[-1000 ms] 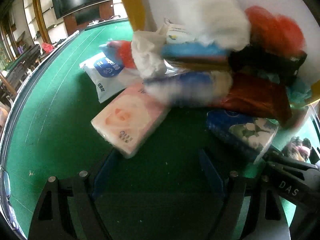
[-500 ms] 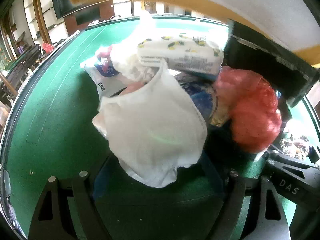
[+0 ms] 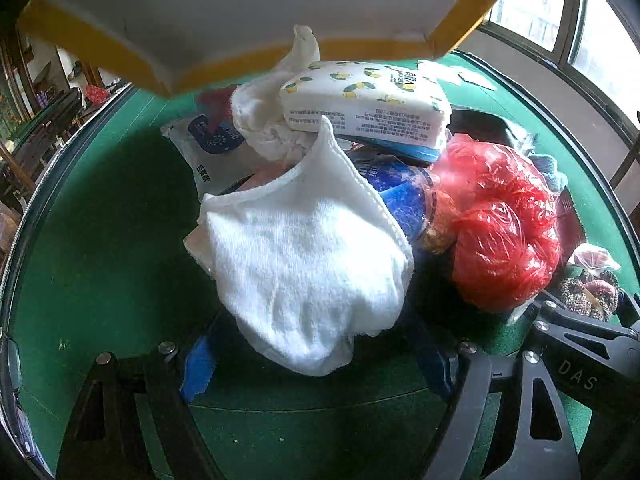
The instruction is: Organize soft objects
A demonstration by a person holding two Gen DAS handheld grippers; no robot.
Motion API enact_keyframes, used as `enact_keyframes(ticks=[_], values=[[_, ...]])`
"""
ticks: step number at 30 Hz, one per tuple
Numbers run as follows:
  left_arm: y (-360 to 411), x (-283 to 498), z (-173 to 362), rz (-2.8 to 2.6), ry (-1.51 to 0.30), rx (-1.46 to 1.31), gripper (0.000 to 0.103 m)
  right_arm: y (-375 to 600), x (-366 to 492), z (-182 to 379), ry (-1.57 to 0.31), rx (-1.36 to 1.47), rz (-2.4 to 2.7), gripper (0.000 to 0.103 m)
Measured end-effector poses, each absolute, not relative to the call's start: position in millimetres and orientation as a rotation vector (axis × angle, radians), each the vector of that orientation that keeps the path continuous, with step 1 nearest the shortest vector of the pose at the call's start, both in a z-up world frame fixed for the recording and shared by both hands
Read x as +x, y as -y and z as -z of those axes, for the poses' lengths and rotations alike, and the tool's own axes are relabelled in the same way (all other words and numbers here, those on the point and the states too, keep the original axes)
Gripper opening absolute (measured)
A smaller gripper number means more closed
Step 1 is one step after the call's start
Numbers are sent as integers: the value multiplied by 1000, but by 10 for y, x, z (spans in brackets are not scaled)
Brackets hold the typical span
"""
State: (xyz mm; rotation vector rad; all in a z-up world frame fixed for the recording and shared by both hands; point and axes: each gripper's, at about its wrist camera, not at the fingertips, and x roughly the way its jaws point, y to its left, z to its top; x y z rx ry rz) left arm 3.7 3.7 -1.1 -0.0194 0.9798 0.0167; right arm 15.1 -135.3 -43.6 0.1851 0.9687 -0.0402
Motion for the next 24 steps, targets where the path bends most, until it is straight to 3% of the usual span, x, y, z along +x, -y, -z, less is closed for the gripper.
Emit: enact_keyframes(ticks=[24], values=[[-45,58,8,-17,-981,-19,83,1348,152,433,-971,181,43,103]])
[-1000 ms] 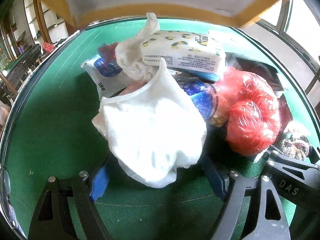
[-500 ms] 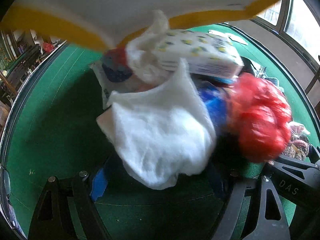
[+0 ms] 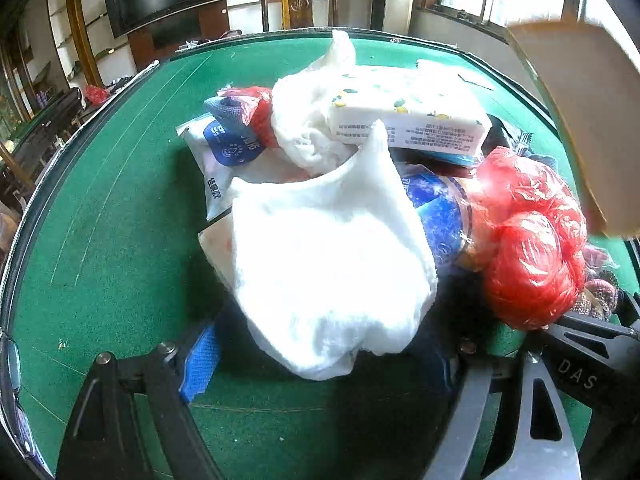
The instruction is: Organize soft objects
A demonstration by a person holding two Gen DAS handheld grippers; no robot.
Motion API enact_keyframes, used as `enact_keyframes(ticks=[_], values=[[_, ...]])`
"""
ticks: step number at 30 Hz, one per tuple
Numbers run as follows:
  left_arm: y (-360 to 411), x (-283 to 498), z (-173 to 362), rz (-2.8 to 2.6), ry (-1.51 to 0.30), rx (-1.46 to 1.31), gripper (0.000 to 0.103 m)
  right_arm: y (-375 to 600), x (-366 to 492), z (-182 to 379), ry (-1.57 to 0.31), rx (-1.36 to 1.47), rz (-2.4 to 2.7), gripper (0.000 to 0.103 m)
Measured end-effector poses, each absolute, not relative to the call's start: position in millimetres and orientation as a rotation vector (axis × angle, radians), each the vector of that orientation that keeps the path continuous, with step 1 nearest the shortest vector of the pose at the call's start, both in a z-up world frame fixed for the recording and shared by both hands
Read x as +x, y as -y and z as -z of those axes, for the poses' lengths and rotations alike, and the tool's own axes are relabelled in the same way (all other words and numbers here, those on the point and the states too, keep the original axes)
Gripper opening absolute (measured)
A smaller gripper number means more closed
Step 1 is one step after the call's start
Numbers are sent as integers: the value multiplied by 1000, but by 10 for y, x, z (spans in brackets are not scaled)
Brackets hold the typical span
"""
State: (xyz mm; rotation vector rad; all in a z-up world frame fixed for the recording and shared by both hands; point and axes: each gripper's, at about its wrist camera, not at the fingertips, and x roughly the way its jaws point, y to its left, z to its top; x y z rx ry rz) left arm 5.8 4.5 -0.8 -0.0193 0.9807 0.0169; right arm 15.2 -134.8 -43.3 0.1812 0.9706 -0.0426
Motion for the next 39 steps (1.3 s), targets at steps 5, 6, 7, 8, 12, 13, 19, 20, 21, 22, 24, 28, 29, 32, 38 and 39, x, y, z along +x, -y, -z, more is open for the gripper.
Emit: enact_keyframes(ticks=[5,6,7,8,12,13,19,20,21,22,24,28,29,32,38,39], values=[[-45,58,6,-17,-981,-20,84,1347,152,433,-971,181,43,103],[-44,58,6,-17,-981,-20,84,1346,153,431,-971,181,43,103],[-45,60,5,-17,-981,-20,84,1346,153,430,-971,181,43,103],[-45,60,6,-17,-981,-20,84,1346,153,430,-971,180,43,103],[-44,61,5,-17,-981,-20,84,1346,154,430,-971,180,43,103],[-44,61,5,-17,-981,-20,84,1346,154,429,-971,180,43,103],[-41,60,5,-17,-982,-19,85,1347,155,433,-971,181,42,103],[-41,61,7,-17,-982,-19,85,1348,152,437,-972,181,44,103],[-44,61,8,-17,-982,-19,85,1349,152,438,-972,181,44,103],[-45,59,8,-17,-982,-20,85,1346,157,426,-972,181,44,103],[-45,58,3,-17,-982,-20,85,1348,156,430,-972,181,44,103],[-45,59,3,-17,-982,-19,85,1347,155,431,-972,181,44,103],[-45,60,3,-17,-982,-20,85,1346,156,431,-972,181,45,103],[-45,62,3,-17,-982,-20,85,1346,154,433,-972,181,45,103],[-39,60,-1,-17,-983,-19,86,1343,152,436,-972,181,45,103],[-41,60,0,-18,-983,-19,86,1344,151,438,-972,174,35,103]])
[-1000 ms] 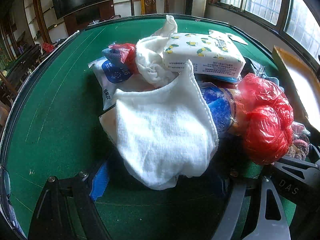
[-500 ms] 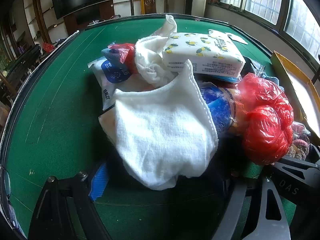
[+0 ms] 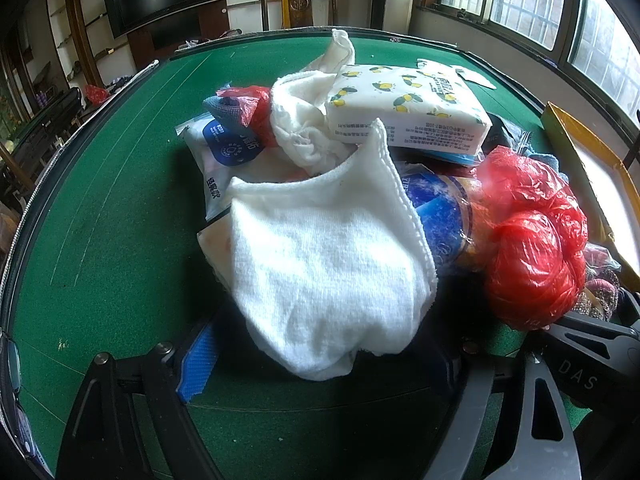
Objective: Organize soft objects
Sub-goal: 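Move both tools toward the heap of items on the table, then grasp the white towel with the left tool while the right tool grasps the red plastic bag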
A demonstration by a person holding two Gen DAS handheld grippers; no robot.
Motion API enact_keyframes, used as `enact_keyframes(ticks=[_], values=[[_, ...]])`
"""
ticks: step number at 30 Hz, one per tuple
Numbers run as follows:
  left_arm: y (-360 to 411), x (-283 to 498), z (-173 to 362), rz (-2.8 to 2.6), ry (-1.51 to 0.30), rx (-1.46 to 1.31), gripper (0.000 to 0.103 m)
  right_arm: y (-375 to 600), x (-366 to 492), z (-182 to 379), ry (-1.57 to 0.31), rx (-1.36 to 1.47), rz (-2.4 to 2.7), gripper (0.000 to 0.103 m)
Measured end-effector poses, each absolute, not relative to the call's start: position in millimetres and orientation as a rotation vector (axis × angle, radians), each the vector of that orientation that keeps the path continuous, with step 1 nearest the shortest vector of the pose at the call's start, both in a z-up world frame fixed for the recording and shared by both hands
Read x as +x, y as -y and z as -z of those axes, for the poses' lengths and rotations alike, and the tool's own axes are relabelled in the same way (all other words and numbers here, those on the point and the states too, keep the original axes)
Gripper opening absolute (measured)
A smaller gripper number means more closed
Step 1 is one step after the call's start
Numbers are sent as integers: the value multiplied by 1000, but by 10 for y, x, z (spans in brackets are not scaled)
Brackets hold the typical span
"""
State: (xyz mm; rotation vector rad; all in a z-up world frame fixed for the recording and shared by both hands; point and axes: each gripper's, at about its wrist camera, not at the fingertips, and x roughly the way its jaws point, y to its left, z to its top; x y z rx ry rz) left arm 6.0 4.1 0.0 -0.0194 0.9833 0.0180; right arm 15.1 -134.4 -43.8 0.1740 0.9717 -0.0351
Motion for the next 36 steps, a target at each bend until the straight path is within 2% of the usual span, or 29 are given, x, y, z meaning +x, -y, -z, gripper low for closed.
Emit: enact_keyframes(ticks=[4,6,15,17,18,25,27,29,31,36], values=[[-87,139,45,-35,-1010,-29,103,1390,194,395,-1018,101,-109,103],[-99,119,37,-30,-1010,-29,103,1433,199,373,-1059,70,-220,103],[-125,-150,-116,127,-947,-111,99,1609,-320,264,-963,156,-516,103],[-189,-158,-109,122,-953,-145,85,1649,-374,230,-922,131,-513,102],[-231,-151,-93,114,-960,-165,84,1646,-391,231,-915,119,-512,101],[-340,-103,-33,72,-969,-217,83,1705,-525,227,-881,140,-527,99],[-338,-55,-42,58,-963,-202,71,1742,-511,227,-875,148,-524,99],[-293,2,-54,17,-952,-158,43,1770,-492,225,-876,169,-528,99],[-300,2,-52,9,-946,-155,32,1775,-483,218,-875,186,-538,99],[-391,-32,-103,9,-922,-199,27,1741,-573,86,-823,171,-564,99]])
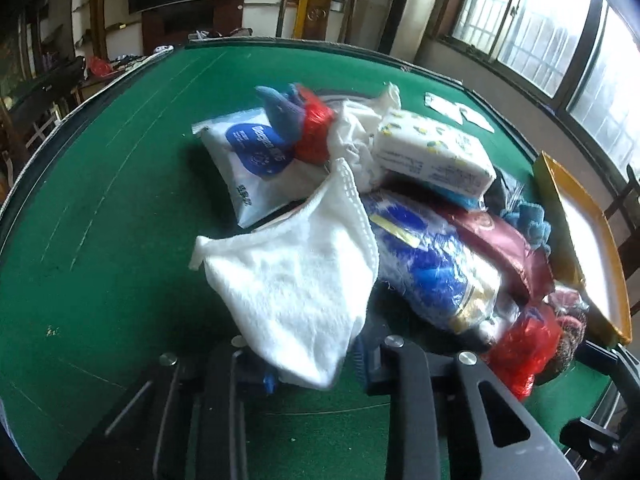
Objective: Organize soft objects
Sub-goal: 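Grasp the white towel with the left tool while the right tool grasps the red plastic bag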
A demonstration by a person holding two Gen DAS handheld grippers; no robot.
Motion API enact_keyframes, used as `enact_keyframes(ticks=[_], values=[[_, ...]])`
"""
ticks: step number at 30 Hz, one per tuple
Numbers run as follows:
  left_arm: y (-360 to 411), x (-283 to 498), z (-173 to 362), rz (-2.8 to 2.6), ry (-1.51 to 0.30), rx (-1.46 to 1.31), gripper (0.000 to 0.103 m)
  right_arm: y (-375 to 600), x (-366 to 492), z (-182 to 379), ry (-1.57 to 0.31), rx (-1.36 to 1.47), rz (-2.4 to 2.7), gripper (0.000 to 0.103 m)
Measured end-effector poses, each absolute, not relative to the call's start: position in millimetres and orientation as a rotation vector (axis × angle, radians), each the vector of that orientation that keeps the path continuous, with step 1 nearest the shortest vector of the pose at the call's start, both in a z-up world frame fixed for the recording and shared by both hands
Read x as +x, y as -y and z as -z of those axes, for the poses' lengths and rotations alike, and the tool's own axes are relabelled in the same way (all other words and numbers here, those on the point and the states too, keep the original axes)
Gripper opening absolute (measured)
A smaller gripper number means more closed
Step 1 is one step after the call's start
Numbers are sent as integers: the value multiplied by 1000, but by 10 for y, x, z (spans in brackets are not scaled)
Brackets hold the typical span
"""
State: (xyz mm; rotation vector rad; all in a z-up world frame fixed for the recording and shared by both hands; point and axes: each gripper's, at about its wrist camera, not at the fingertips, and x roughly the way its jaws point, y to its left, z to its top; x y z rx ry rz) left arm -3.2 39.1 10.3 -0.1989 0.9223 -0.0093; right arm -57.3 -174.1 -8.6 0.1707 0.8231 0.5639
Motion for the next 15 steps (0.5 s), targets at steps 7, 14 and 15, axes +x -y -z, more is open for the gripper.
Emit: enact_keyframes(ticks=[7,14,15], values=[[-385,-132,-248,14,-835,-193,26,1351,-695,-106,-712,41,-645,91],[-390,-96,-212,21,-857,-193,26,1110,-393,7,-803,-68,-607,63],[-389,-91,-213,24,-860,-193,26,1091,-368,24,-809,-81,-617,63]])
